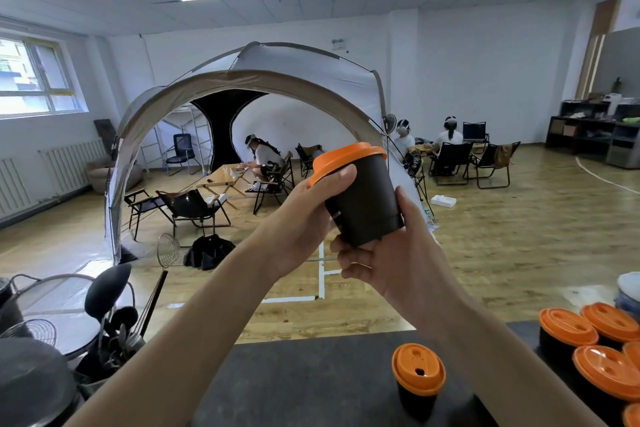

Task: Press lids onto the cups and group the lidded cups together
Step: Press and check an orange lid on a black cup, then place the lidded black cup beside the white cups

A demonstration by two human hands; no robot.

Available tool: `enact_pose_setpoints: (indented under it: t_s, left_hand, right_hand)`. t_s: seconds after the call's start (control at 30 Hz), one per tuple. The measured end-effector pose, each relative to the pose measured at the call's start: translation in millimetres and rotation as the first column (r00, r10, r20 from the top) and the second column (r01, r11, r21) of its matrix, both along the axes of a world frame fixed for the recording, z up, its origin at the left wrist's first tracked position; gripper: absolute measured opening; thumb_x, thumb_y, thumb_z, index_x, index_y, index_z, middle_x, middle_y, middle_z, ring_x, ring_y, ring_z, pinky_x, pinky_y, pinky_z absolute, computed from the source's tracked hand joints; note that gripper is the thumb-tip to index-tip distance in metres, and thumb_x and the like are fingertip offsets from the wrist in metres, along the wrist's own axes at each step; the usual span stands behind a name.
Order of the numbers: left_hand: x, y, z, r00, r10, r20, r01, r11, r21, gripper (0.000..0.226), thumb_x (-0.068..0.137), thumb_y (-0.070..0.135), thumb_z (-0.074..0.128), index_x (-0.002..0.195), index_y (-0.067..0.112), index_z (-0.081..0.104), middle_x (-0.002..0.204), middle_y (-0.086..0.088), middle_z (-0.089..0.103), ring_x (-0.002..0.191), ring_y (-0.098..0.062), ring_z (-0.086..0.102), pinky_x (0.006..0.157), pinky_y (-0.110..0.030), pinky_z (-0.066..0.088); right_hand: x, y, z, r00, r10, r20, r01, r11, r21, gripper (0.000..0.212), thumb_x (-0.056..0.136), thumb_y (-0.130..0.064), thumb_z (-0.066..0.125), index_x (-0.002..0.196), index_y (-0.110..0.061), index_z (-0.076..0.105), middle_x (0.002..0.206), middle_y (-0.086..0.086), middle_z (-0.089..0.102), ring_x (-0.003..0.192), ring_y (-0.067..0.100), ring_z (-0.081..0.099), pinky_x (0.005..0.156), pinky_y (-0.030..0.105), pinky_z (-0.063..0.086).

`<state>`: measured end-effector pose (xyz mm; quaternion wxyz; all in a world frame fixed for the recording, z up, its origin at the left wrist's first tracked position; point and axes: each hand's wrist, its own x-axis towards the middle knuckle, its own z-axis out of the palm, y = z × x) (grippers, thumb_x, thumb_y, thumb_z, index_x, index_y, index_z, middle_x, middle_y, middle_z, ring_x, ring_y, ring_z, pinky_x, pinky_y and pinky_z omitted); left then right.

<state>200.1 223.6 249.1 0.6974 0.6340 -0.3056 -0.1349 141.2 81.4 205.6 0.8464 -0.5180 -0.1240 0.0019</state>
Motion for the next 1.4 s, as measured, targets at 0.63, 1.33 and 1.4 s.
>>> enact_pose_setpoints:
  t_s: [0.63,1.33,1.4]
  left_hand:
    - [-10.9,-142.6,-123.7,0.794,-0.452,0.407,0.198,0.824,0.531,0.096,0.07,0.058,0.088,0.15,0.035,0.041,0.139,0.026,0.054,0.13,0.009,0.049,0.106,-0.02,0.041]
    - [-2.7,-250.1,-258.3,0.511,-0.756,0.409,-0.231,0.337,0.912,0.091,0.089,0.046,0.074,0.161,0.026,0.021,0.159,-0.008,0.029,0.142,-0.034,0.037,0.113,-0.048,0.038]
    - [-3.2,-245.8,-255.5,0.548,-0.725,0.417,-0.202,0.368,0.907,0.09,0.087,0.042,0.075,0.159,0.024,0.024,0.156,-0.006,0.033,0.14,-0.031,0.038,0.112,-0.045,0.039]
  right_hand:
    - [-117.0,-146.0,-135.2,0.599,-0.762,0.246,0.754,0.433,-0.494,0.071,0.067,-0.039,0.093,0.124,-0.028,0.052,0.122,-0.002,0.063,0.107,0.002,0.065,0.084,0.02,0.054]
    - [-138.5,-188.9,-316.4,0.18,-0.98,0.089,0.63,0.045,-0.775,0.081,0.068,-0.026,0.093,0.136,-0.012,0.051,0.133,0.006,0.057,0.129,0.024,0.051,0.107,0.035,0.04]
    - [-140.0,-186.8,-318.2,0.183,-0.981,0.063,0.614,0.064,-0.786,0.082,0.069,-0.025,0.092,0.137,-0.011,0.05,0.134,0.007,0.055,0.13,0.025,0.051,0.108,0.037,0.04]
